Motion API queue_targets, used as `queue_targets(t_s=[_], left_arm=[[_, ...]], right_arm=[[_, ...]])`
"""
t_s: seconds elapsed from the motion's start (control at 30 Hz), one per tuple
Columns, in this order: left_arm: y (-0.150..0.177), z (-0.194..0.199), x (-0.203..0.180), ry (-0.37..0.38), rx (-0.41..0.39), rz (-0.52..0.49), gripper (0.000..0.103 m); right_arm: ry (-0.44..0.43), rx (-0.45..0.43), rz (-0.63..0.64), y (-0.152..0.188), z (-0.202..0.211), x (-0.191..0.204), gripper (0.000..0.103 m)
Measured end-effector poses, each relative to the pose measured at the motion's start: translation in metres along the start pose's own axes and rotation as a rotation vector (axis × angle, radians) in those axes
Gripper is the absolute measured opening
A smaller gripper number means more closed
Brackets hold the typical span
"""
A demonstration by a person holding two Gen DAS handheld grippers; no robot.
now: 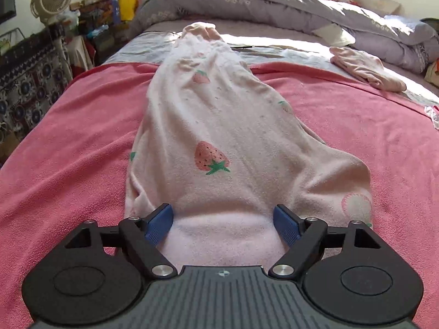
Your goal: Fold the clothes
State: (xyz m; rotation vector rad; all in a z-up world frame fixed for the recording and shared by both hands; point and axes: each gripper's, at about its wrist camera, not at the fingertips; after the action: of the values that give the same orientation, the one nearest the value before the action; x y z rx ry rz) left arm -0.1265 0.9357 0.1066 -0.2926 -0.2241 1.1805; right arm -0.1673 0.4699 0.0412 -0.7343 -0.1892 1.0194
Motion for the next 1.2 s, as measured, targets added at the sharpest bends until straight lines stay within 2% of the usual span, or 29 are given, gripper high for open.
queue_targets(t_s=[0.17,0.27,0.33,0.43,0.63,0.77,0.83,0.87,0.97,1.03,1.13,1.2], left_arm=[[-0.054,-0.017,0.026,0.068,-0.015,-0.019,0.093],[-0.101,-0.042,0.033,0.075,-0.004,-0.049,0.093],[-0.136,-0.056,0.042,0.072,0.012,-0.068,0.092],[-0.176,-0.062,0.054,0.094,-0.008,-0.093,0.093],[-0.239,-0.084,0.059,0.066,0.012,-0.166,0.093],[-0.278,-0.099,0.047,0.095,0.022,-0.276,0.093],[-0.295,-0.106,0.036,0.122,0.021,-0.345,0.093],[-0.301,-0.110,0.031,0.134,0.022,-0.371,0.093],[-0.325,-0.132,0.014,0.181,0.041,-0.464,0.093],[-0.342,-0.154,-0.001,0.218,0.057,-0.536,0.093],[-0.362,-0.187,-0.022,0.242,0.089,-0.636,0.093],[-0.378,-0.198,-0.031,0.252,0.102,-0.692,0.092]], right_arm=[[0.047,-0.026,-0.019,0.002,-0.001,0.004,0.089],[0.071,-0.029,-0.040,0.004,0.001,0.005,0.092],[0.085,0.002,-0.053,0.004,0.007,0.007,0.093],[0.096,0.075,-0.078,0.013,0.026,0.010,0.094],[0.116,0.241,-0.217,0.055,0.082,0.014,0.094],[0.082,0.423,-0.131,0.047,0.092,0.024,0.095],[0.114,0.499,-0.126,0.028,0.091,0.024,0.092],[0.148,0.477,-0.149,0.013,0.091,0.020,0.092],[0.200,0.262,-0.265,-0.033,0.082,0.002,0.092],[0.228,0.155,-0.348,-0.064,0.055,-0.014,0.092],[0.233,0.078,-0.487,-0.104,-0.003,-0.036,0.086],[0.220,0.106,-0.558,-0.125,-0.047,-0.045,0.080]])
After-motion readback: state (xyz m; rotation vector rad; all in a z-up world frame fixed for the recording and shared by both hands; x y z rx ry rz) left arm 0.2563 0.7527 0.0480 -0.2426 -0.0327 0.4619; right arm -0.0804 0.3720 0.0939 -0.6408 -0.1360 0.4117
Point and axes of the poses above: each gripper's, at about its wrist camera, not at the fingertips, and z roughly against the way its jaws point, x to its left, y to its underside, and after that the axes turned 15 degrees about z, right-handed
